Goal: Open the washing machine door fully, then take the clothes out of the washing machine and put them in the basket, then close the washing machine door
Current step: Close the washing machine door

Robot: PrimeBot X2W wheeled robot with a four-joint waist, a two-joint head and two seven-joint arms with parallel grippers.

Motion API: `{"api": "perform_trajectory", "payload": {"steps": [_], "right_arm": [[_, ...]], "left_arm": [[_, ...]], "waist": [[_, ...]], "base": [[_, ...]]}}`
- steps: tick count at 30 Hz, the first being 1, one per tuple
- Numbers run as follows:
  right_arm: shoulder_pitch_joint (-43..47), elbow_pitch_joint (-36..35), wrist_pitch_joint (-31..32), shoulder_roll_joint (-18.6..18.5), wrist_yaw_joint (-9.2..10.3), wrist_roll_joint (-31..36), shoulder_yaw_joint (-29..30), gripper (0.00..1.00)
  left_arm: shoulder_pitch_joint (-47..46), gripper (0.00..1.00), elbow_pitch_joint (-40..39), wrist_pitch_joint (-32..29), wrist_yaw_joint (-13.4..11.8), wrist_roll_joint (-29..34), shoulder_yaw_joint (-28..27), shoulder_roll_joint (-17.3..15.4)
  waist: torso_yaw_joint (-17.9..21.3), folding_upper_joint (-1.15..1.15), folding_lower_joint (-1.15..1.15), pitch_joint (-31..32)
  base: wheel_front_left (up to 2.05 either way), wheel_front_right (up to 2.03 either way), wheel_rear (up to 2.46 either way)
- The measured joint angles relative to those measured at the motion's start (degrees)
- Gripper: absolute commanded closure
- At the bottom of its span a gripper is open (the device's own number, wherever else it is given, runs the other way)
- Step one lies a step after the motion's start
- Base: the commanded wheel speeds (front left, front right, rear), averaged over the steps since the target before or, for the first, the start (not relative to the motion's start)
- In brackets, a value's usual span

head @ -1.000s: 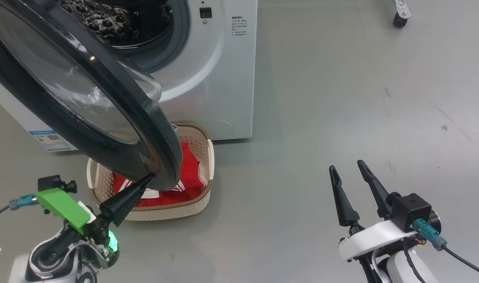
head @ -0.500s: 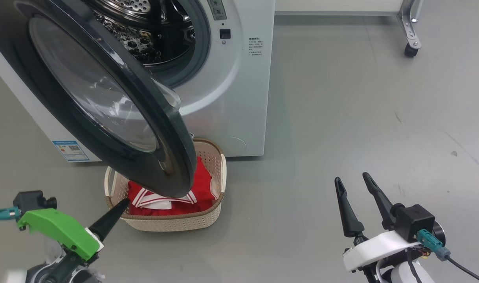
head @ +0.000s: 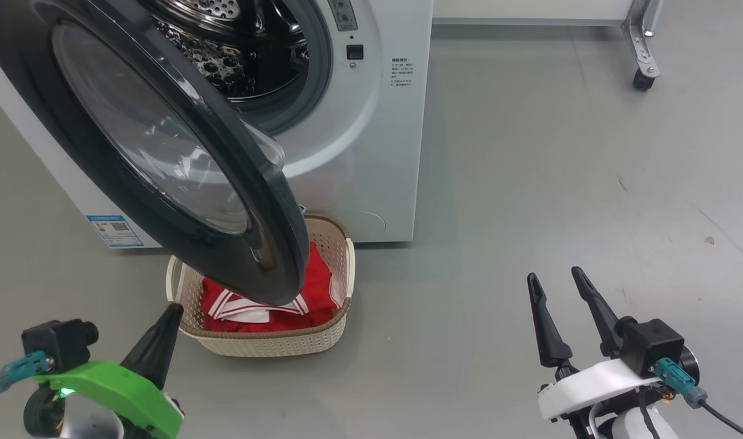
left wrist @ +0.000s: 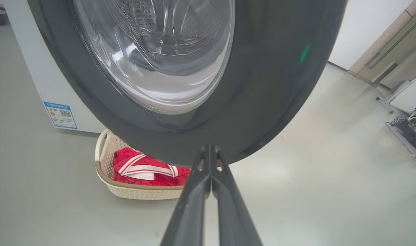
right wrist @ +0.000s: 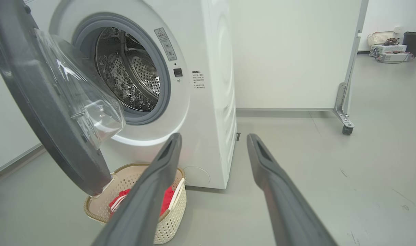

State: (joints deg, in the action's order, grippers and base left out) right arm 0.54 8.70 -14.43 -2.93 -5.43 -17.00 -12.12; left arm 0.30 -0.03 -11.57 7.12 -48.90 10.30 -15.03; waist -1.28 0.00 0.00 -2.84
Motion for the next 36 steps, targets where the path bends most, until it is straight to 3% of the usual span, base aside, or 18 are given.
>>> {"api": "perform_trajectory", "payload": {"steps": [6,11,18,36], "right_arm": [[0.01,-0.12,0.00,0.02,-0.03,0.25,0.40,0.00],[0.10,-0.14,0.00,0.03,-0.05,0.37,0.41,0.00],[0.51,-0.14,0.00,0.07,-0.49,0.42,0.43,0.00],[0.97,-0.05,0.00,0.10,-0.55,0.43,0.57,0.00]], "left_arm": [[0.30,1.00,0.29,9.93,0.00,7.77,2.77,-2.55],[1.15,1.00,2.32,16.84,0.00,11.72,4.14,-2.86],[2.31,1.00,5.98,22.63,0.05,12.09,5.87,-2.25],[2.18,1.00,10.84,25.32,0.07,12.11,8.81,-1.89]], "waist": [[-0.20,0.00,0.00,0.05],[-0.36,0.00,0.00,0.14],[-0.43,0.00,0.00,0.29],[-0.06,0.00,0.00,1.00]], "base": [[0.00,0.00,0.00],[0.00,0.00,0.00],[0.00,0.00,0.00],[0.00,0.00,0.00]]}}
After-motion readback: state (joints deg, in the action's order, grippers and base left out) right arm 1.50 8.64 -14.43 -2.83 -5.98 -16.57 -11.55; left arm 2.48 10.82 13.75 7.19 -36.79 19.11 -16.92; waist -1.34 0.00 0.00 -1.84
